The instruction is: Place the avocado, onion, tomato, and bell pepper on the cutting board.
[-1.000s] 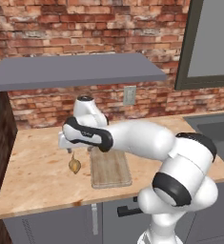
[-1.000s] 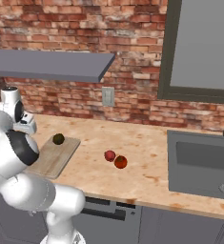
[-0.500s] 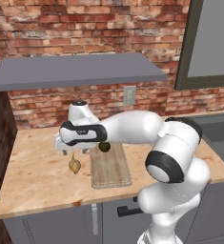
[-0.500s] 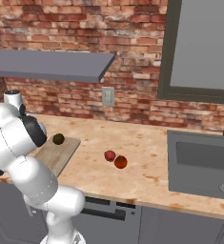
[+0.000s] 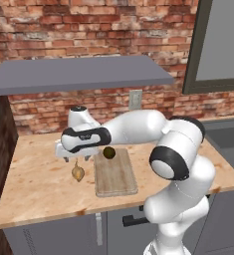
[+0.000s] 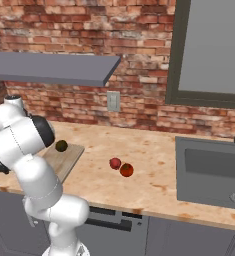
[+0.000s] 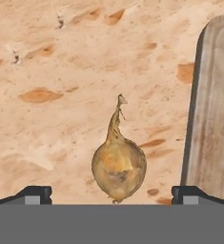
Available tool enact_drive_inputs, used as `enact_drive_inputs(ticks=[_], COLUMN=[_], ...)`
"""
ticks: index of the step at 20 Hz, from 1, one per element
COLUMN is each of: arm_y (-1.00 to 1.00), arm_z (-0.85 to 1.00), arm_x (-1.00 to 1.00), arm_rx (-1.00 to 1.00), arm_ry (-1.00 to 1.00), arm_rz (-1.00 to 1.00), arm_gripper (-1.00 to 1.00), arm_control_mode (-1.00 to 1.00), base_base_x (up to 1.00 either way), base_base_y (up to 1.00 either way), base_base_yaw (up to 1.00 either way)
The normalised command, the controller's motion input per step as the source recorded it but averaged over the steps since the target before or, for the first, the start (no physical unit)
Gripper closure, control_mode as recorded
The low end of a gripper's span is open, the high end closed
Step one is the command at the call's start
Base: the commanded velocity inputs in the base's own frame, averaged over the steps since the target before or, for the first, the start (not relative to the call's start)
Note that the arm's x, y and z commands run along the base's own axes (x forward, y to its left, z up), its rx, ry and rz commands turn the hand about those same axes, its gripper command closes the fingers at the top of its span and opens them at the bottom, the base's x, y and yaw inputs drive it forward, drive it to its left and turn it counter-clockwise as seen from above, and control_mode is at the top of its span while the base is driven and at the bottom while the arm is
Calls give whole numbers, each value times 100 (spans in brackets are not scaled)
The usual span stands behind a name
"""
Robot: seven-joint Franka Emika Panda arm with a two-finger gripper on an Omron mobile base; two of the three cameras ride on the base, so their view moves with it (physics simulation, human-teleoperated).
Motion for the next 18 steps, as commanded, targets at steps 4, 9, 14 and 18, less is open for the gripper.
enact_drive_inputs(ticks=[4, 9, 14, 18], arm_y=[0, -1, -1, -15], arm_z=[-14, -14, -15, -26], arm_x=[0, 0, 0, -1], arm_rx=[0, 3, 0, 0], arm_ry=[0, 0, 0, 1], arm_rz=[-7, -8, -1, -3], arm_gripper=[-100, -100, -100, -100], arm_control_mode=[-100, -100, -100, -100], base_base_x=[0, 0, 0, 0], base_base_y=[0, 0, 0, 0], base_base_yaw=[0, 0, 0, 0])
